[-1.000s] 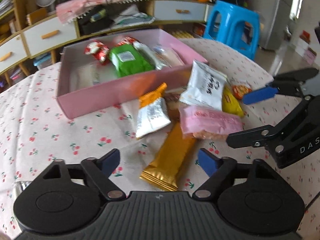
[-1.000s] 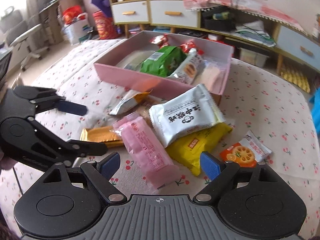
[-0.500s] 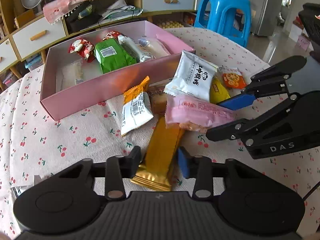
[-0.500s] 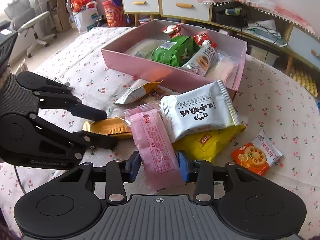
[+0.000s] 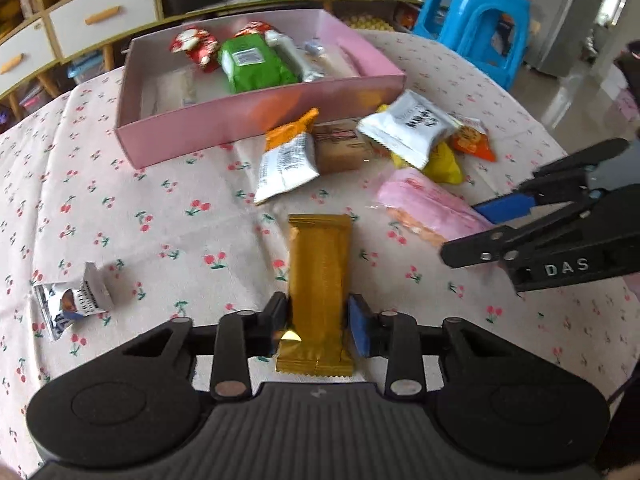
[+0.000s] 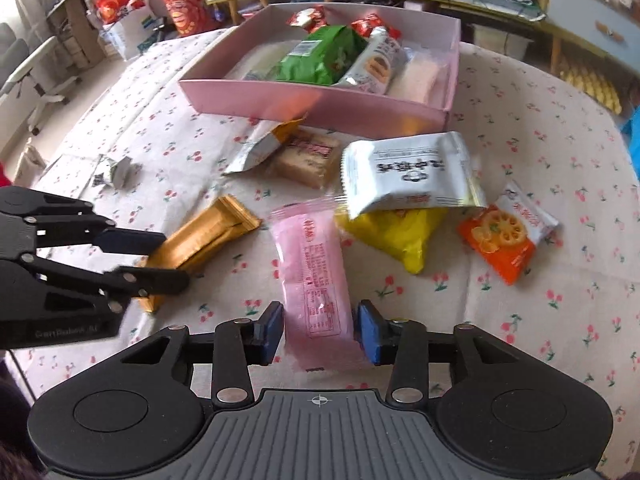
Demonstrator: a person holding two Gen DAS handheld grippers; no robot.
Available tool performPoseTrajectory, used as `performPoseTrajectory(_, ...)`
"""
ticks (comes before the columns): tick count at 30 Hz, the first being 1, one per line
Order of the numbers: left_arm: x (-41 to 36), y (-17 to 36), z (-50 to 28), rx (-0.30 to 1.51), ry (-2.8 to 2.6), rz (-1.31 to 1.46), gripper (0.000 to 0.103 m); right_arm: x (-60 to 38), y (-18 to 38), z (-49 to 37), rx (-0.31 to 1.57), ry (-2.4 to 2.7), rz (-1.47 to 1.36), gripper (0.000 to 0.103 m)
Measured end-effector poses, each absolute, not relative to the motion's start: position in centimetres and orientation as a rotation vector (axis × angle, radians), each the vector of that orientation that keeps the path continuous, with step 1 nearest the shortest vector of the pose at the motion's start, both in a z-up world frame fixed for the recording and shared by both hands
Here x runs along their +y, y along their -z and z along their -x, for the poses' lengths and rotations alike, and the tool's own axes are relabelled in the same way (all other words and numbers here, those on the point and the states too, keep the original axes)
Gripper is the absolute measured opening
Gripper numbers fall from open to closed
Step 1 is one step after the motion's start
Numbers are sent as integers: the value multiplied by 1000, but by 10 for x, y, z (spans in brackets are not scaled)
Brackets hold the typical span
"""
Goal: Organize snacks
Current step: 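Carry the gold bar and pink packet with both grippers over the pink box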
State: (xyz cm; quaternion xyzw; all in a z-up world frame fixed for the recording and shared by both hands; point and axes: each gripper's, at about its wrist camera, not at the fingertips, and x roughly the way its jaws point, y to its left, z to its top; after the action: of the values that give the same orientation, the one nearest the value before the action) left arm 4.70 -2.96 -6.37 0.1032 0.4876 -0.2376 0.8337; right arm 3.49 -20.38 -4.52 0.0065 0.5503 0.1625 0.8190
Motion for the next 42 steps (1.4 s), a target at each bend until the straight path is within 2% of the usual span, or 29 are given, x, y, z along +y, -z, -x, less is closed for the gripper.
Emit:
performPoseTrajectory(4,-34,66,-46,1004,512,-248,41,-198,46,-35,1157,-360,1,44)
performPoseTrajectory(7,-38,67,-49,991,502,-241,42,-195,47,-37,1135,-359,22,44)
performPoseTrajectory(12,-43,69,-54,980,478,-235,39,-192,51,-39,1112,-345,44,44)
performPoseTrajectory(14,-45,70,-54,982,466,-237,31,-191,52,-40,1107,-340,45,44)
performPoseTrajectory(15,-45,70,-54,984,462,-239,30,-191,52,-41,1106,-338,44,43)
performPoseTrajectory(17,-44,70,-54,986,459,-234,27,-190,52,-41,1102,-332,47,33)
performPoseTrajectory(26,-28,56,-53,1016,462,-121,26,-206,37,-41,1130,-330,-126,31)
performPoseTrajectory(33,-7,23,-63,949,431,38,26,-224,3,-53,1065,-312,-317,31)
performPoseTrajectory(42,6,4,-132,887,365,146,26,-233,-19,-116,993,-224,-415,31)
